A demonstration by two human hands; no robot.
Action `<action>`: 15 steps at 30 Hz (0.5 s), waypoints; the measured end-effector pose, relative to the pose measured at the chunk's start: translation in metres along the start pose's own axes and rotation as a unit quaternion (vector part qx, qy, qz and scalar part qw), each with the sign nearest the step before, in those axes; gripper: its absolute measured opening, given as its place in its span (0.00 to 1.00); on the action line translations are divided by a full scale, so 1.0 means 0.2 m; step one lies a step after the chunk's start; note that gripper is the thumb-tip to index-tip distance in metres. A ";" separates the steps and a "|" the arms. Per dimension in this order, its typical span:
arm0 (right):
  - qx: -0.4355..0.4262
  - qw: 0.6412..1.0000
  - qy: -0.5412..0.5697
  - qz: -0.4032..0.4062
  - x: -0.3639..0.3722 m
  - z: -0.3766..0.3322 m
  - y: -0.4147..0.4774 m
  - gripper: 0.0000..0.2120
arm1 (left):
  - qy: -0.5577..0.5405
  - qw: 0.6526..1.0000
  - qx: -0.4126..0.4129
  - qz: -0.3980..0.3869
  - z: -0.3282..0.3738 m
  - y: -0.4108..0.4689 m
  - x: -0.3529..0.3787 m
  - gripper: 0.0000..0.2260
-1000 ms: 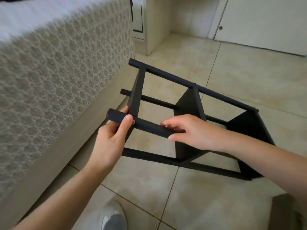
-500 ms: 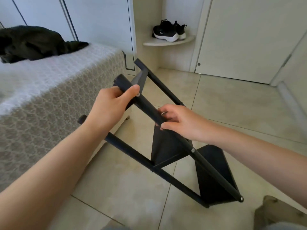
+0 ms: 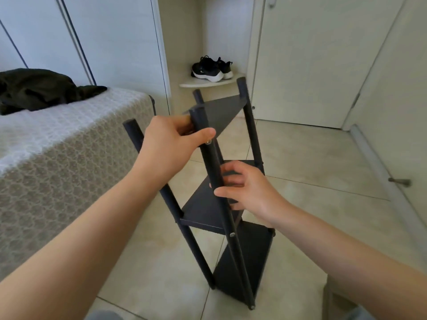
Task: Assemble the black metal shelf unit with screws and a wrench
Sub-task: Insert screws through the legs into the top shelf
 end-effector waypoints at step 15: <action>-0.030 0.998 0.047 0.003 0.00 0.16 -0.18 0.15 | 0.019 0.993 0.112 0.015 0.21 -0.32 0.15 0.14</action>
Point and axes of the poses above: each hand's wrist, its own y-axis towards the middle knuckle, its own x-axis out of the palm, z = x × y, the point moved 9 cm from there along y, towards the middle knuckle, and after that the axes turned 2 degrees about -z, right-handed, at the moved point
